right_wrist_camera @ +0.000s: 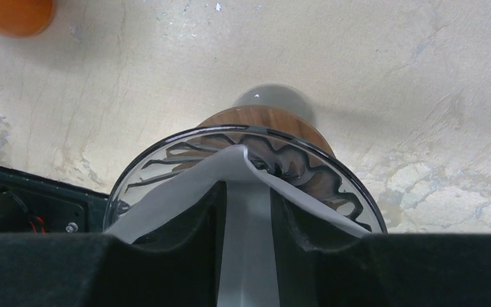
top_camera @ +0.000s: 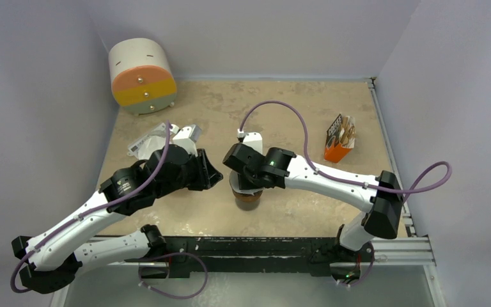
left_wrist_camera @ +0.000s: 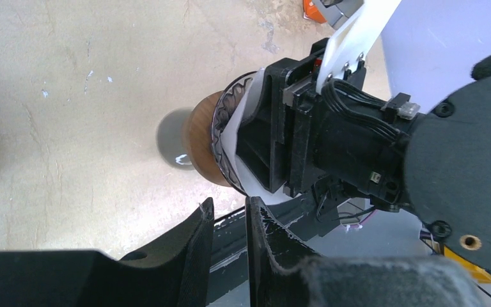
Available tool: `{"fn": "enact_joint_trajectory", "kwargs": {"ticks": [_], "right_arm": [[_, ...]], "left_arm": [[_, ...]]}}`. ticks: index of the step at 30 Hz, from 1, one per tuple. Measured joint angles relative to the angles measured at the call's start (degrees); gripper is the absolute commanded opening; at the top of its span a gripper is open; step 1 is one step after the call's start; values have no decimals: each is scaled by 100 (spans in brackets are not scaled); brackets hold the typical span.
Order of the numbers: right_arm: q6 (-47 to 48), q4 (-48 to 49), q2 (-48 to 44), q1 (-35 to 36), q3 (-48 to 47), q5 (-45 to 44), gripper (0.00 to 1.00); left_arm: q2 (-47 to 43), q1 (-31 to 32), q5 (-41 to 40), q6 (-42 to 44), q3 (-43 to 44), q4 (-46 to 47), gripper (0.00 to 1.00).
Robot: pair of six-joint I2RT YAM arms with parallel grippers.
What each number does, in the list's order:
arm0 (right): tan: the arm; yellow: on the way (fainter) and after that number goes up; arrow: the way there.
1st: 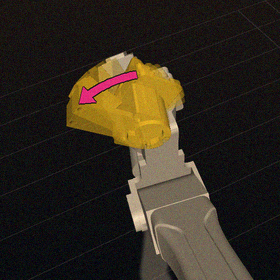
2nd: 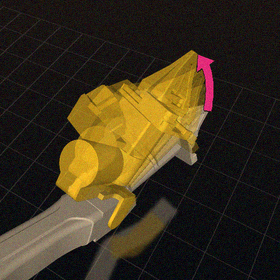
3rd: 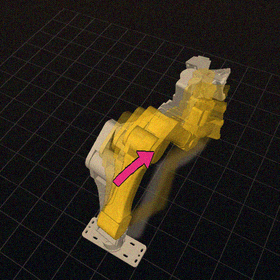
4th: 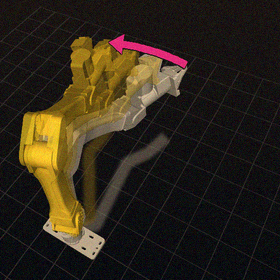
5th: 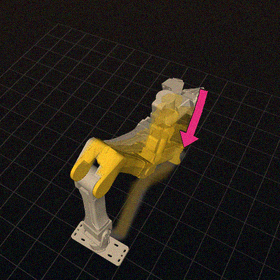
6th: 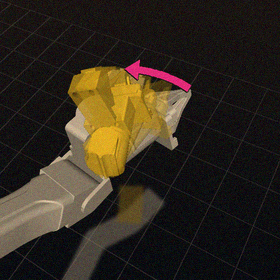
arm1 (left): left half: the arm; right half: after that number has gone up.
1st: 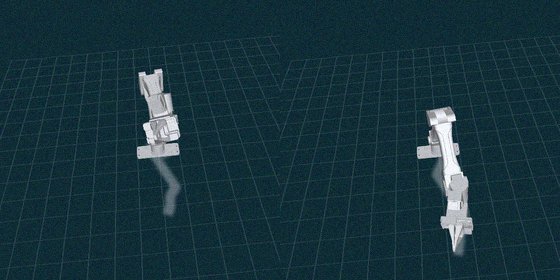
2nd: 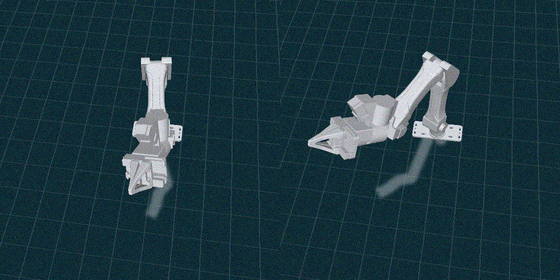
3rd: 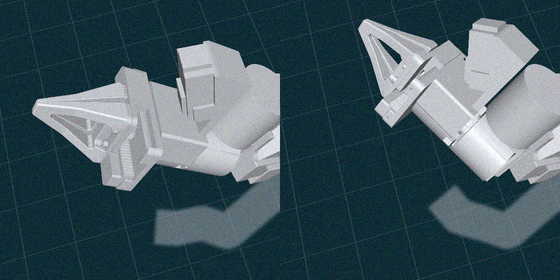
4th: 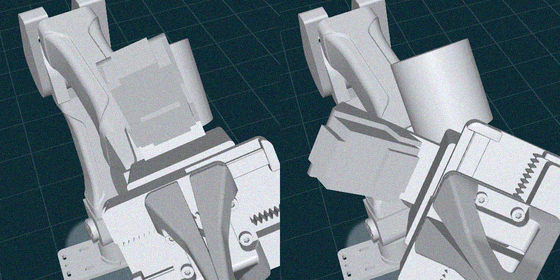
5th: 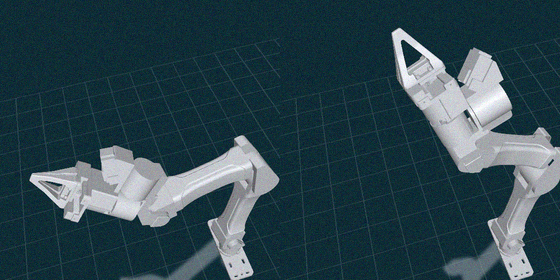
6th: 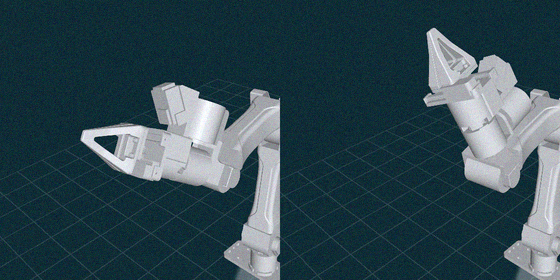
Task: Place the coffee filter in the dripper
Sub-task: Place the coffee filter in the coffee dripper.
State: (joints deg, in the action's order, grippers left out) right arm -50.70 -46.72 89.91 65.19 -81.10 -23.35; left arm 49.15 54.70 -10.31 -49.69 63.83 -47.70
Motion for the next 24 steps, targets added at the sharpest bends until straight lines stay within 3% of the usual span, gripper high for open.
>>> {"fn": "enact_joint_trajectory", "kwargs": {"ticks": [4,24], "right_arm": [[46,-55,160,0,-96,4,0],[195,-297,164,0,-643,-11,0]], "left_arm": [[0,0,0,0,0,0,22],[13,0,0,87,-83,4,21]]}}
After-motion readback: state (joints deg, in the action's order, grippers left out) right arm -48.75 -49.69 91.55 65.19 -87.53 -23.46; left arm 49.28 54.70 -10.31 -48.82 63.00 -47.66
